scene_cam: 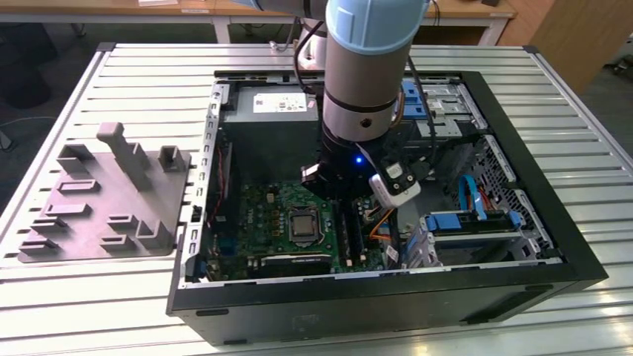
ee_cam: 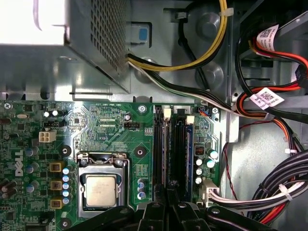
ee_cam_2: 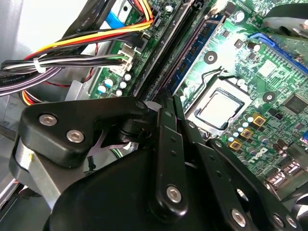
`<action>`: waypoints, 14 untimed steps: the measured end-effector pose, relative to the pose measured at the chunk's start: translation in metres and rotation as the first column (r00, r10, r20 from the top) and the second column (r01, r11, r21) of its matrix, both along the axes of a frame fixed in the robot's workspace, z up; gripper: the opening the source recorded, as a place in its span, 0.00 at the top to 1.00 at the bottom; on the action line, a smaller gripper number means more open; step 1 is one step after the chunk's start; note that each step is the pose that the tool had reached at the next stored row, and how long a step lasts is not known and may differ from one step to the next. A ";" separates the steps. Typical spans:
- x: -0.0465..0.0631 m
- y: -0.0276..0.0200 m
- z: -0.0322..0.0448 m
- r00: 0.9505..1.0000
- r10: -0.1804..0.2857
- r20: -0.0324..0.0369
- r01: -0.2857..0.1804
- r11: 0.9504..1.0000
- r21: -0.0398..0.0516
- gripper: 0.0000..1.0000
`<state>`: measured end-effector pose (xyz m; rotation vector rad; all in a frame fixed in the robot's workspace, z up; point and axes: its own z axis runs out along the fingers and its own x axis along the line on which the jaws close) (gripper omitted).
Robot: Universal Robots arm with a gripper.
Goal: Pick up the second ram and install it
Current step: 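Insert the second ram into the second slot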
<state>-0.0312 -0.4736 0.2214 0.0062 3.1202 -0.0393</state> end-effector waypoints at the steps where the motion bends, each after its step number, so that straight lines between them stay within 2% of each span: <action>1: 0.000 0.0000 0.0000 1.000 0.000 0.000 0.000 1.000 0.000 0.87; 14: 0.000 0.0000 0.0015 1.000 -0.018 0.001 0.018 1.000 0.000 0.87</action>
